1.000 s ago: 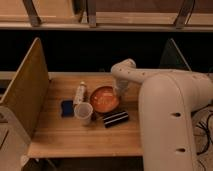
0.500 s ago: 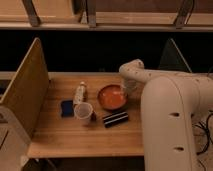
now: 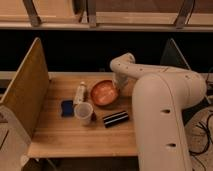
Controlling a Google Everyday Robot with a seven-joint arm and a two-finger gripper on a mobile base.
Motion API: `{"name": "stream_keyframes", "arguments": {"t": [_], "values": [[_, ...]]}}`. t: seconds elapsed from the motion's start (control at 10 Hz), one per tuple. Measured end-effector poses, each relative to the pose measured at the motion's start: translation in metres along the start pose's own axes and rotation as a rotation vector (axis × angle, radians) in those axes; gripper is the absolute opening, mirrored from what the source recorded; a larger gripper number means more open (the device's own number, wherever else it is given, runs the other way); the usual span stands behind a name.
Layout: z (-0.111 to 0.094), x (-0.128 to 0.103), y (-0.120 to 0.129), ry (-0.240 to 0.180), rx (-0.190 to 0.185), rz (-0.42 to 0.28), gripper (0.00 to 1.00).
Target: Drag the ceramic bowl in a circle
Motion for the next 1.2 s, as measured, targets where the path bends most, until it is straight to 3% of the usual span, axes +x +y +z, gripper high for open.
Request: {"name": "stream_keyframes", "arguments": {"t": [0.3,0.7,0.9,1.2], "values": [[0.002,0.023,-0.007,0.039,-0.021,0.013,0.43],[0.007,0.039,-0.001,0.083,-0.094,0.015,0.79],[0.003,0.038,0.007,0.089,-0.121,-0.003,0.80],[-0.020,0.027,0.009,0.047,-0.140,-0.029,0.80]]}}
